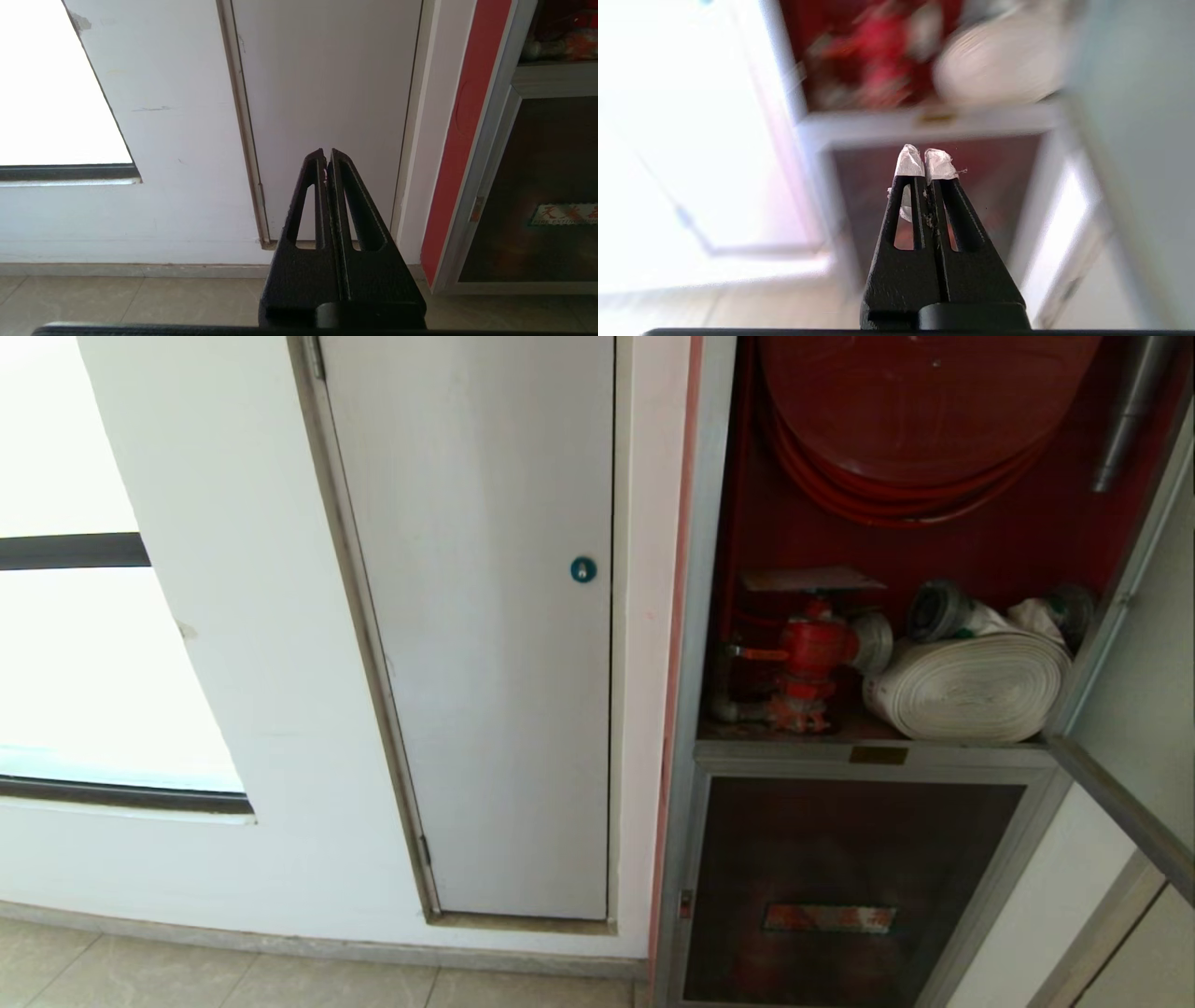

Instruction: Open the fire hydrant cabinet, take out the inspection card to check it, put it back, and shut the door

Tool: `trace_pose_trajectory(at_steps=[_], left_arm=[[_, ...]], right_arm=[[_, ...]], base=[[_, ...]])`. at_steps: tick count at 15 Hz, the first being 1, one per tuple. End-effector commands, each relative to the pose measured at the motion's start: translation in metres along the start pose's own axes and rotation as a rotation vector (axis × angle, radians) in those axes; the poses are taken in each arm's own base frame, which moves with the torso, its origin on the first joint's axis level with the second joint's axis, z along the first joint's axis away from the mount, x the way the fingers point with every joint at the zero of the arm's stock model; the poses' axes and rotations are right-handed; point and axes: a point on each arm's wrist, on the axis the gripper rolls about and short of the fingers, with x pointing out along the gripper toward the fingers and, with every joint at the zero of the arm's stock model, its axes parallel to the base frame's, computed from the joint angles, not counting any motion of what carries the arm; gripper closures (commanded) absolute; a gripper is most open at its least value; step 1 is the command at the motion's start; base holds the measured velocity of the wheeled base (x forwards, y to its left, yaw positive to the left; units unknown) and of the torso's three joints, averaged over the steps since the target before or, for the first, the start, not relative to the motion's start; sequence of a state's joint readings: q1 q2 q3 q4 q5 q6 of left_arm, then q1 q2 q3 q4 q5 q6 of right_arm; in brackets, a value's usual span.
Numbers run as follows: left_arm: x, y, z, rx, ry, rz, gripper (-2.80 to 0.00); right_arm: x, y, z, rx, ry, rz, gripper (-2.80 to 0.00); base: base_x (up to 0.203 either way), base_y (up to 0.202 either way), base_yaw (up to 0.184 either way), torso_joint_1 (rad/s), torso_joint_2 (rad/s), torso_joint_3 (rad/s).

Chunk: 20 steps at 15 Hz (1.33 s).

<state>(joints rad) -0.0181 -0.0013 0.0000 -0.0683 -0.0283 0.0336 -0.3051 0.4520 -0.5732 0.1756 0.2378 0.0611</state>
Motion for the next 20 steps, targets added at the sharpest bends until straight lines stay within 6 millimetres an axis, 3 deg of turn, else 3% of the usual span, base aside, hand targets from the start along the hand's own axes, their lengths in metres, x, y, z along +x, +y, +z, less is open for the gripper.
trace_pose_trajectory(at_steps=[1, 6, 11, 20], left_arm=[[0.002, 0.000, -0.007, -0.001, 0.025, -0.002, 0.00], [0.002, 0.000, -0.007, -0.001, 0.025, 0.000, 0.00], [0.002, 0.000, -0.008, -0.001, 0.026, -0.001, 0.00], [0.002, 0.000, -0.007, -0.001, 0.025, -0.001, 0.00]], right_arm=[[-0.012, 0.002, -0.001, -0.002, 0.023, 0.107, 0.00], [-0.039, -0.005, -0.021, -0.032, 0.085, 0.286, 0.00], [-0.052, -0.010, -0.055, -0.050, 0.041, 0.289, 0.00], [-0.015, -0.015, -0.130, -0.117, -0.186, 0.182, 0.00]], base=[[0.000, 0.000, 0.000, 0.000, 0.00, 0.000], [0.000, 0.000, 0.000, 0.000, 0.00, 0.000], [0.000, 0.000, 0.000, 0.000, 0.00, 0.000], [0.000, 0.000, 0.000, 0.000, 0.00, 0.000]])
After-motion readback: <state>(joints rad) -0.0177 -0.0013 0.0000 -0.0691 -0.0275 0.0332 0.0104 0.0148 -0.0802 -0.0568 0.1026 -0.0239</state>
